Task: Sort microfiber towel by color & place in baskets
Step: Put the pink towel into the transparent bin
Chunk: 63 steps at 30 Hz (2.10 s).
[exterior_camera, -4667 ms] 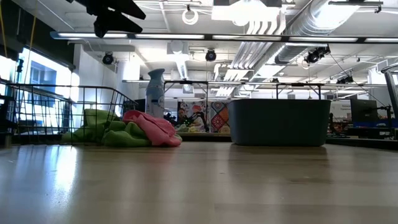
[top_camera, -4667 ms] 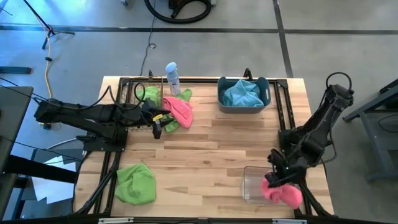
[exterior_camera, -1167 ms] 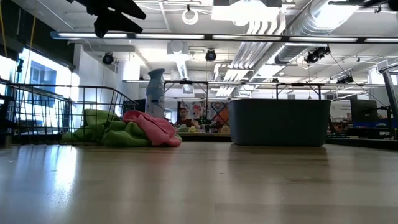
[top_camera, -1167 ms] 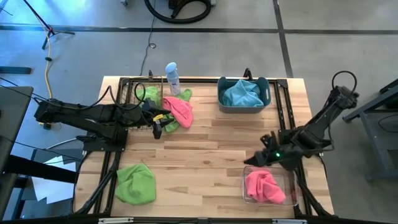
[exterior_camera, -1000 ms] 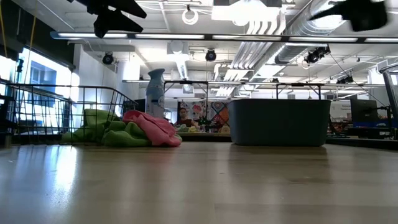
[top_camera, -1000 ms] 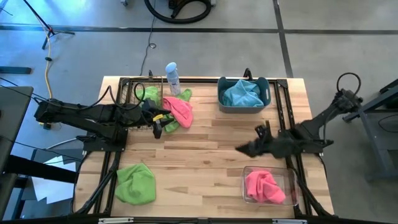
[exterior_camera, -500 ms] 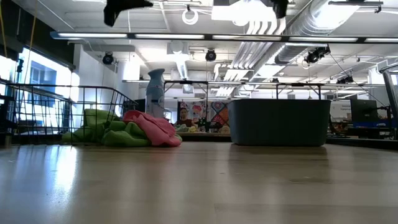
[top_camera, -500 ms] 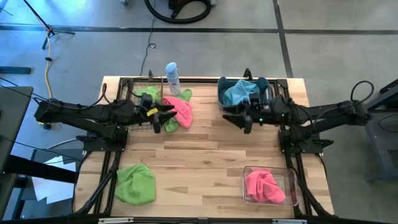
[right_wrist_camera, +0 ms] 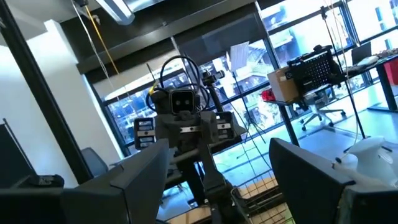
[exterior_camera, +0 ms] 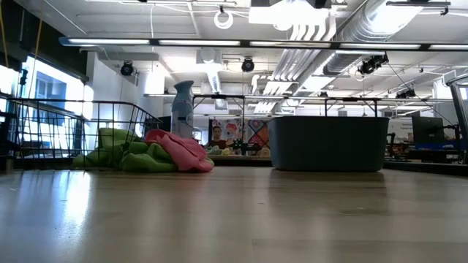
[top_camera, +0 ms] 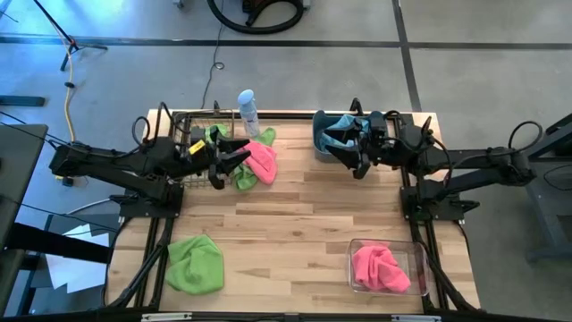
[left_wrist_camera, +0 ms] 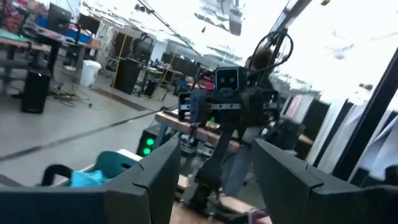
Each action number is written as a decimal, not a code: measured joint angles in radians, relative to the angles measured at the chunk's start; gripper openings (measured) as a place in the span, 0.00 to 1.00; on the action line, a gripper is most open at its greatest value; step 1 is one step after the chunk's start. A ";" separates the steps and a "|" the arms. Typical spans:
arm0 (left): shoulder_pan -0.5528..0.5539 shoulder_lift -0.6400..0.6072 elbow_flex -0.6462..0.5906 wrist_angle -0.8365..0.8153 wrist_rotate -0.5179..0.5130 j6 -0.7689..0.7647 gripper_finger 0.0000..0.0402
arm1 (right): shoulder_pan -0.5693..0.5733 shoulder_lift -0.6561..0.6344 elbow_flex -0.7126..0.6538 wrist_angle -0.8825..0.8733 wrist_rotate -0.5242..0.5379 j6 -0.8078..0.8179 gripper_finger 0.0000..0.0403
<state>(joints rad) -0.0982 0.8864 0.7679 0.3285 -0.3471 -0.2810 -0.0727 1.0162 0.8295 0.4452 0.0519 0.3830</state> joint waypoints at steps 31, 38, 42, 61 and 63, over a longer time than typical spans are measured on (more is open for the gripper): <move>0.338 0.556 0.644 -1.081 0.121 0.034 0.46 | -0.087 0.000 0.000 -0.051 -0.006 0.035 0.68; 0.427 0.714 0.786 -1.331 0.140 0.143 0.46 | -0.087 0.000 0.000 -0.137 -0.017 0.039 0.68; 0.479 0.791 0.807 -1.379 0.235 0.182 0.46 | -0.087 0.000 0.000 -0.145 -0.017 0.060 0.68; 0.509 1.096 0.807 -1.465 0.180 0.373 0.46 | -0.084 0.000 0.000 -0.171 0.000 0.114 0.68; 0.509 1.117 0.807 -1.465 0.163 0.372 0.46 | -0.084 0.000 0.000 -0.172 0.000 0.114 0.68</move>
<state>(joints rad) 0.4110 2.0037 1.5749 -1.1362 -0.1839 0.0906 -0.1566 1.0161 0.8295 0.2737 0.0521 0.4973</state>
